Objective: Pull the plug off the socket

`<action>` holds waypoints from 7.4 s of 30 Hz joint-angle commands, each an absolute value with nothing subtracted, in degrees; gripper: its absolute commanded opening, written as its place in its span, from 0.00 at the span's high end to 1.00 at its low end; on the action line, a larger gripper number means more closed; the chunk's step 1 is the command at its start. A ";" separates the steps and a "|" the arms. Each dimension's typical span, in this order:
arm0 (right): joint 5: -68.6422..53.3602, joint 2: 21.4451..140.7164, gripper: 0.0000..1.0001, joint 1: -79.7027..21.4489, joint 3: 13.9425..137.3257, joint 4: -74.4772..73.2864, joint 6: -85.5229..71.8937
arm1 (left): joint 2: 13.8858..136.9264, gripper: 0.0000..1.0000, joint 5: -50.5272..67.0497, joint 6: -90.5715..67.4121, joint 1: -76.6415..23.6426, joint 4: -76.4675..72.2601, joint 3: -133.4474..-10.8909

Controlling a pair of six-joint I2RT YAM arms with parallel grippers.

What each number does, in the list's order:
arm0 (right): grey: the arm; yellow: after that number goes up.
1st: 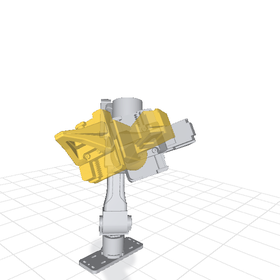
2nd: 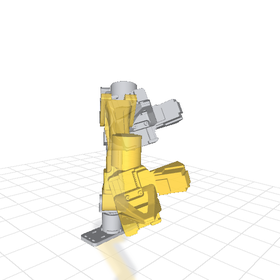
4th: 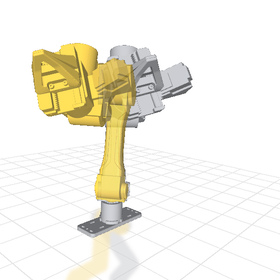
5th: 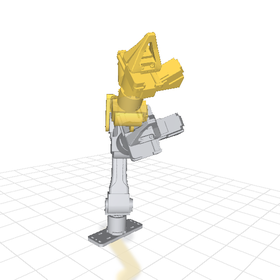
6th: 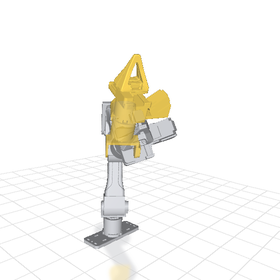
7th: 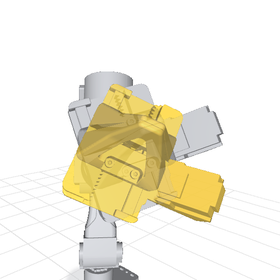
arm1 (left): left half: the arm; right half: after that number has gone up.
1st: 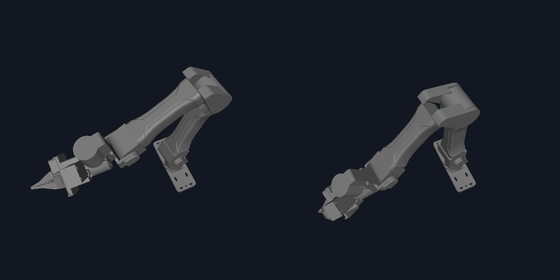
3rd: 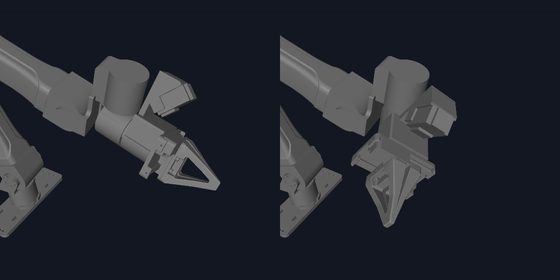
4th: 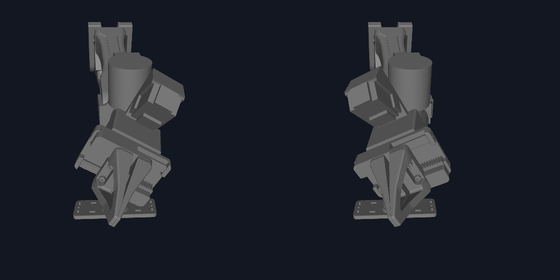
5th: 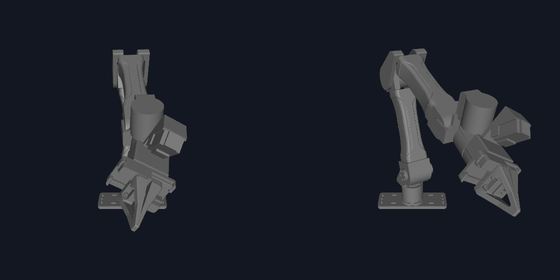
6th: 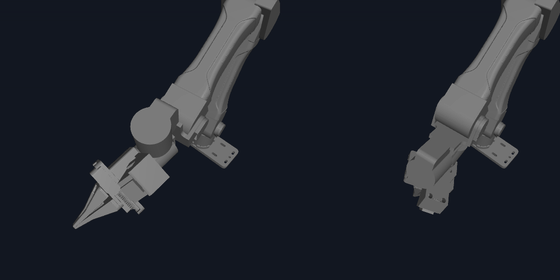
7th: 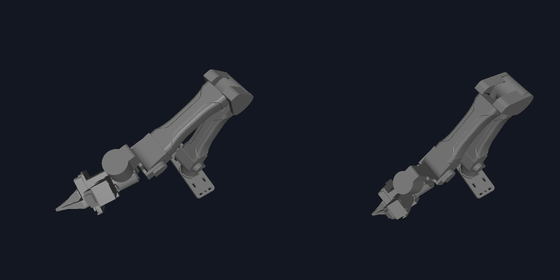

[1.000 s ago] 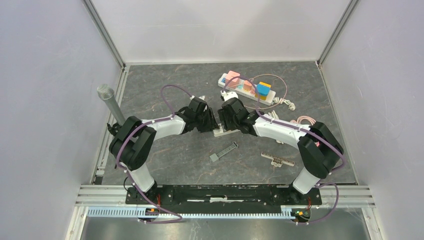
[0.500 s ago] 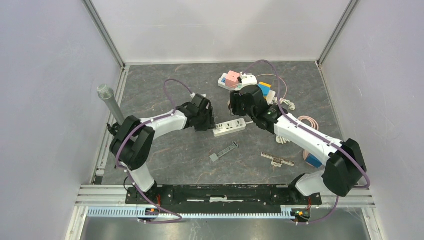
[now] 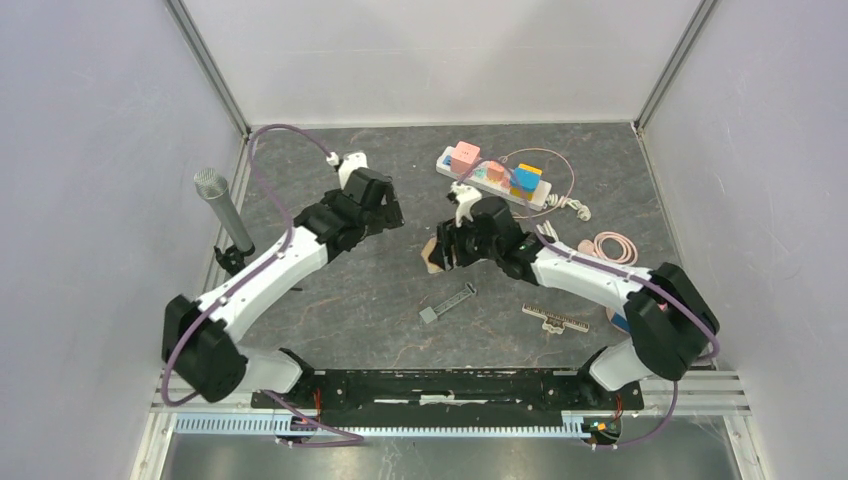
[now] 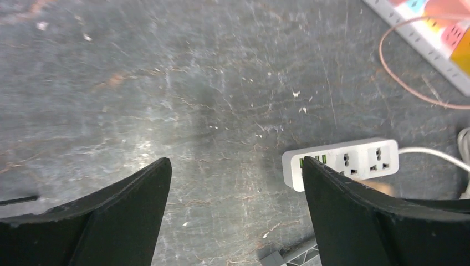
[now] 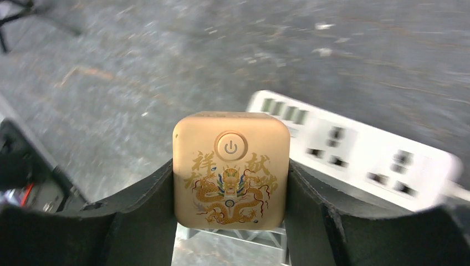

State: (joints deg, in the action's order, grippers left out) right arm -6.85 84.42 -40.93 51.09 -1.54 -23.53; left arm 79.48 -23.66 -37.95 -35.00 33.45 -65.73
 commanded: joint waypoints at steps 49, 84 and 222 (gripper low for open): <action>13.69 83.02 0.05 -39.73 67.87 -7.95 -21.81 | 57.30 0.00 -23.37 -21.61 -34.16 25.66 -64.42; -5.66 95.39 0.12 -14.51 71.37 -12.09 22.84 | 92.52 0.00 4.56 -24.25 -27.67 24.79 -86.51; -19.51 95.78 1.00 -13.70 75.25 -2.15 -6.20 | 133.83 0.64 -9.42 -43.77 -39.40 29.74 -107.97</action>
